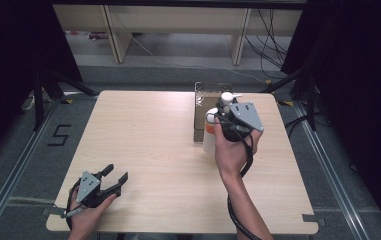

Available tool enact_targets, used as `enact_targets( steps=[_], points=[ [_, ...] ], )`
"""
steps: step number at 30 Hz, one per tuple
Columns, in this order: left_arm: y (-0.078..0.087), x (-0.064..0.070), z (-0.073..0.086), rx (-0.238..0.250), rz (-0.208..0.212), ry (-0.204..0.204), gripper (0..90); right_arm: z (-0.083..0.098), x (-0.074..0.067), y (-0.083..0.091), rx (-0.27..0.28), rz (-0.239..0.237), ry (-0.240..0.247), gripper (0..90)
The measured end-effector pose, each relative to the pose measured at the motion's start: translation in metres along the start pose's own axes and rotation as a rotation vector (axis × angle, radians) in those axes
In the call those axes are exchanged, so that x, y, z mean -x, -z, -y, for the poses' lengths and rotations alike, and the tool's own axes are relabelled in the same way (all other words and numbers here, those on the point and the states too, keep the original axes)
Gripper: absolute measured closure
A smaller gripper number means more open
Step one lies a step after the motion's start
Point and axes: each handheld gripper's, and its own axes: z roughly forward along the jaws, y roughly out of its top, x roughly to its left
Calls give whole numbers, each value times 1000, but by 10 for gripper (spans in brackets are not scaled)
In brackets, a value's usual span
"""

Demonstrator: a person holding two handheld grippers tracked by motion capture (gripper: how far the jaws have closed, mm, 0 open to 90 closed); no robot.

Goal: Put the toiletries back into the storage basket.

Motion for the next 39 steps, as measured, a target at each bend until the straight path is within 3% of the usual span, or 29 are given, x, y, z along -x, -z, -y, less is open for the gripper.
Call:
enact_targets(
  steps=[13, 35, 39],
  points=[
    [0, 0, 0, 1, 1, 1, 361, -10, 19, -7, -1, 27, 9, 608],
    [0, 0, 0, -2, 1, -1, 361, -34, 31, -17, 17, 55, -8, 608],
    [0, 0, 0, -1, 0, 0, 361, -38, 32, -20, 21, 60, 7, 608]
  ],
)
